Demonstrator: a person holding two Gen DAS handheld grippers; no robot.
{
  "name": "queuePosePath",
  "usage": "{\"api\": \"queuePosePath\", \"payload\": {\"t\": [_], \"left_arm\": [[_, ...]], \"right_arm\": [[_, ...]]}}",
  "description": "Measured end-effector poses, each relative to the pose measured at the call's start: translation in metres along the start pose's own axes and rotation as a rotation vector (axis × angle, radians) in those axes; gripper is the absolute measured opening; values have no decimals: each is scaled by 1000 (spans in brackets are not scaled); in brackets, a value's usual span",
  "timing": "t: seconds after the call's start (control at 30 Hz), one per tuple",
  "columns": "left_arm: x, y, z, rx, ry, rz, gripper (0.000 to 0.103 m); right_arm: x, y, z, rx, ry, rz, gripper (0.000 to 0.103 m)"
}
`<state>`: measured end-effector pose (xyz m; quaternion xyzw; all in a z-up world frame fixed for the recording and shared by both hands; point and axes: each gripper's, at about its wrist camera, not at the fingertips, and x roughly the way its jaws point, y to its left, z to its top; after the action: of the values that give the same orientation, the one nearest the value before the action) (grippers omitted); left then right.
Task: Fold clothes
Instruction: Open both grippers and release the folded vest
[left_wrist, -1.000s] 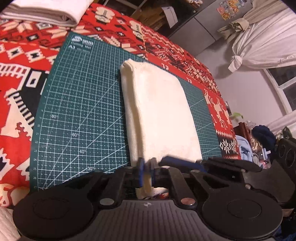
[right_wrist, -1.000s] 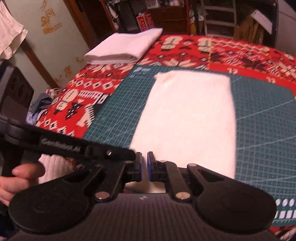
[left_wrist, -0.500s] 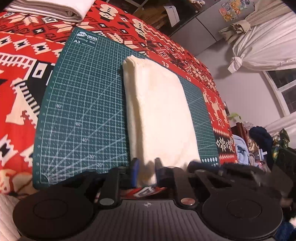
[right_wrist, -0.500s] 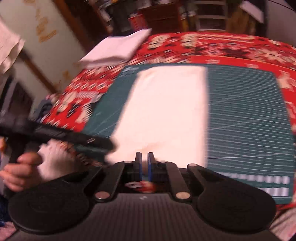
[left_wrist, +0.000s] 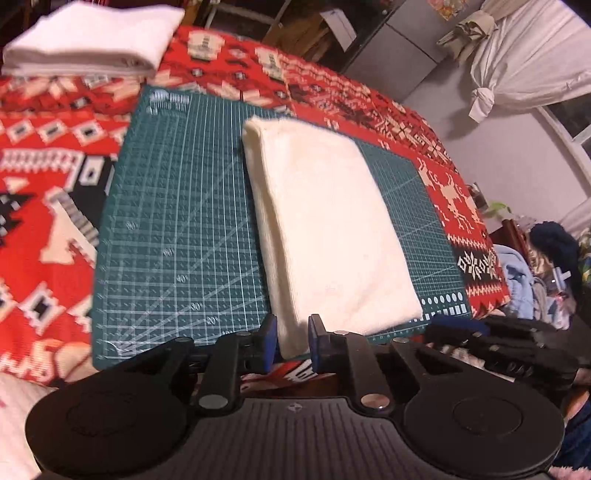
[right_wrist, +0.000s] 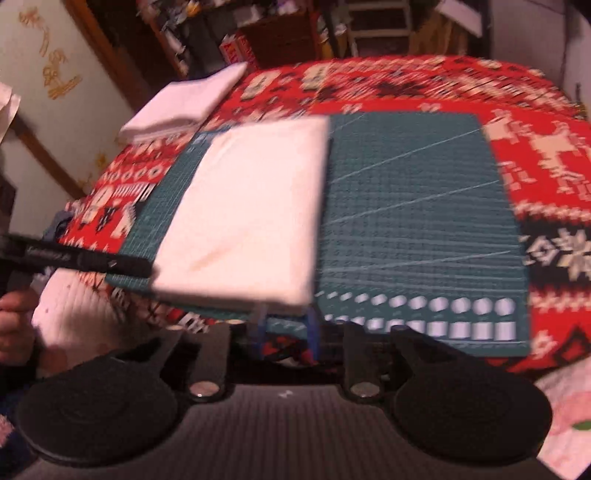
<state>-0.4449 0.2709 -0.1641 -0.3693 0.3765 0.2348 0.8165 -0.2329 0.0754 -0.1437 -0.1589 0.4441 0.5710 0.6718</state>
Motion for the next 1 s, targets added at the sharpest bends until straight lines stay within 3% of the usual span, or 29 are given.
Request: {"api": "queuePosePath", "payload": {"t": [0.03, 0.1, 0.2, 0.27, 0.47, 0.53, 0.67, 0.87, 1.0], "left_arm": [[-3, -2, 1, 6, -12, 14, 38], [-4, -3, 5, 11, -19, 57, 64], [-2, 1, 11, 0, -12, 142, 70], [0, 5, 14, -12, -5, 188, 71], [19, 27, 22, -43, 22, 306, 77], [21, 28, 22, -21, 4, 308, 85], [30, 25, 18, 34, -10, 317, 103], [44, 4, 5, 215, -28, 429, 103], [44, 5, 6, 203, -34, 426, 103]], "right_arm": [[-1, -4, 2, 5, -6, -21, 40], [-1, -11, 8, 15, -13, -62, 59], [4, -23, 16, 8, -20, -140, 82], [11, -30, 19, -8, -24, -204, 92], [37, -54, 22, 5, 38, -259, 97], [42, -59, 21, 2, 30, -260, 103], [45, -58, 15, -27, 8, -288, 103], [48, -49, 1, -67, -62, -333, 103], [47, -47, -9, -71, -132, -341, 103]]}}
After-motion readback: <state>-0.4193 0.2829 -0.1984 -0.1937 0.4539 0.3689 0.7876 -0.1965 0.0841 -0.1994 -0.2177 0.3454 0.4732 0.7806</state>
